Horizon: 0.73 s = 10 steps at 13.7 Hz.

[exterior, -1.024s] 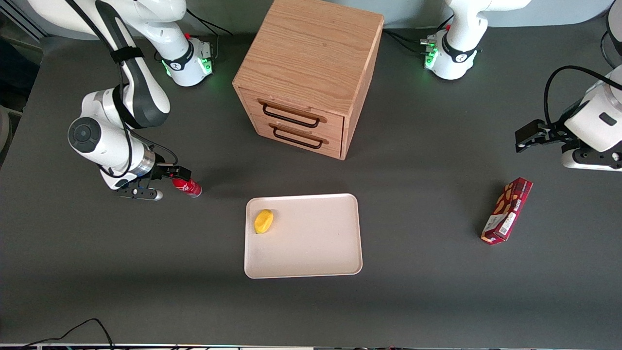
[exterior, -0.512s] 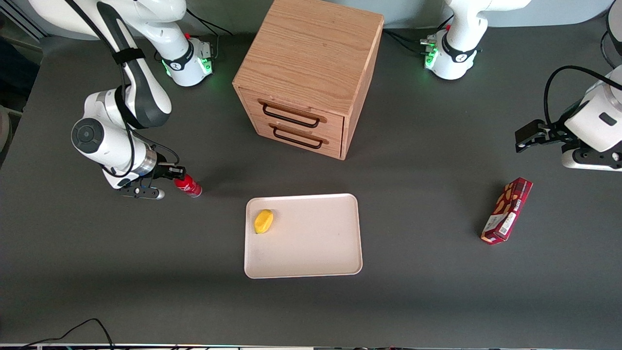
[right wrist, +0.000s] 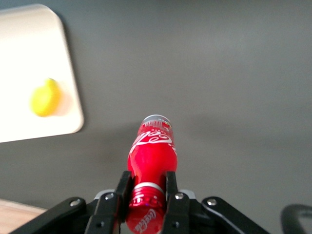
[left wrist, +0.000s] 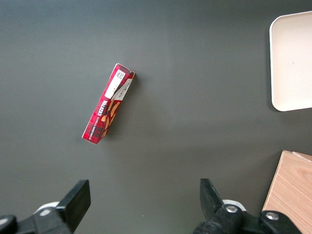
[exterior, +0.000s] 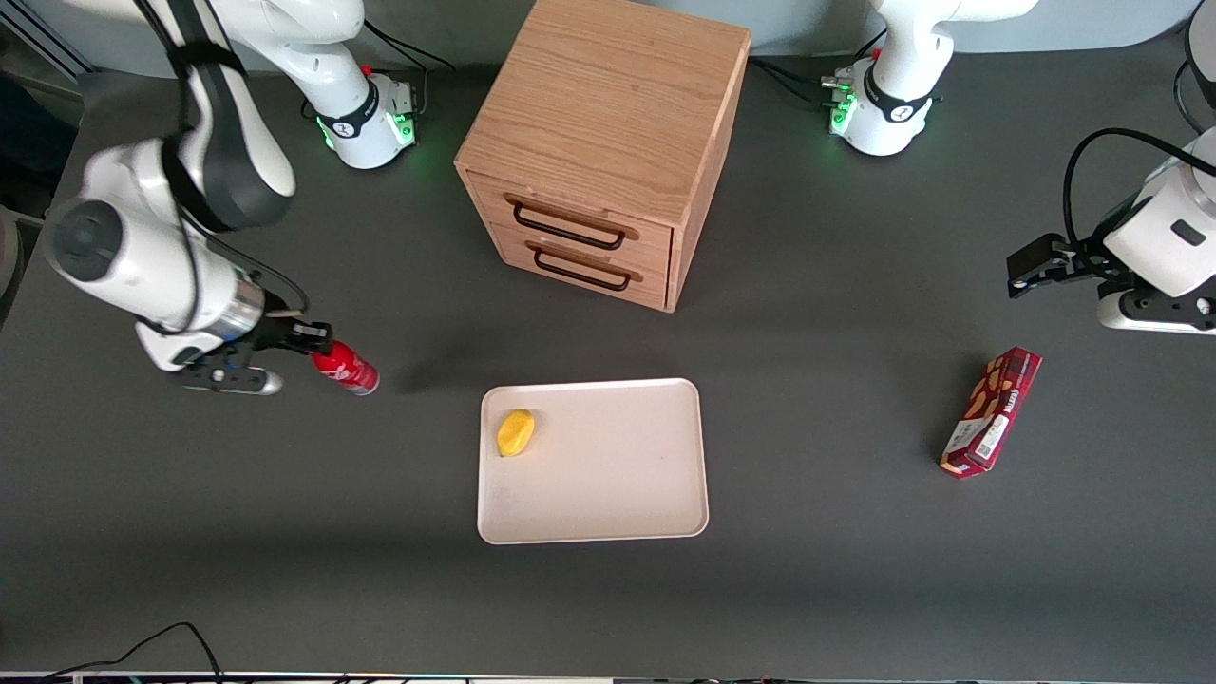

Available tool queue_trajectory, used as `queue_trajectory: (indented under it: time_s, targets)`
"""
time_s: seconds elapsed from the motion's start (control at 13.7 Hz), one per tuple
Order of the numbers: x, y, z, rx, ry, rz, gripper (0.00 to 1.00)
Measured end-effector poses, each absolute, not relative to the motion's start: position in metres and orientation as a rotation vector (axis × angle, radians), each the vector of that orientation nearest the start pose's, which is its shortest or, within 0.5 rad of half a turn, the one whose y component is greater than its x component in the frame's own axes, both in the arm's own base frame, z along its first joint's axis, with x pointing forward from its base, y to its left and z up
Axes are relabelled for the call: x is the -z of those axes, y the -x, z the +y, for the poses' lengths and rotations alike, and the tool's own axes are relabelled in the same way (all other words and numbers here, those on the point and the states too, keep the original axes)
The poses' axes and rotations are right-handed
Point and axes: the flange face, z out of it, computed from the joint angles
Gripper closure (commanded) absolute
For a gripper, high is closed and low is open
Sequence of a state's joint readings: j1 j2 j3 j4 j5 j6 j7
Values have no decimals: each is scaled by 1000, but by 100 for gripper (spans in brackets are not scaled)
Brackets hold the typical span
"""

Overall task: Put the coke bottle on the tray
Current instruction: 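Carry the bottle with the right gripper over the white tray's edge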

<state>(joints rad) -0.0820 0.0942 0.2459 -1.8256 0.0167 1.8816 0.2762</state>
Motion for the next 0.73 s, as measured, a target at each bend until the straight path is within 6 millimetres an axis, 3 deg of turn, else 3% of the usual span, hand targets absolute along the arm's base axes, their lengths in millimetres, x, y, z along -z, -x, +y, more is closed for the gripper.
queue_trajectory:
  time_s: [0.15, 0.22, 0.37, 0.51, 0.73]
  targets:
    - [-560, -582, 105, 44, 3091, 148, 100]
    - [-588, -582, 113, 86, 3083, 126, 100]
    - [-619, -585, 137, 140, 3061, 92, 100]
    - [-615, -599, 173, 130, 3039, 99, 100]
    - [-567, -638, 225, 63, 3015, 149, 100]
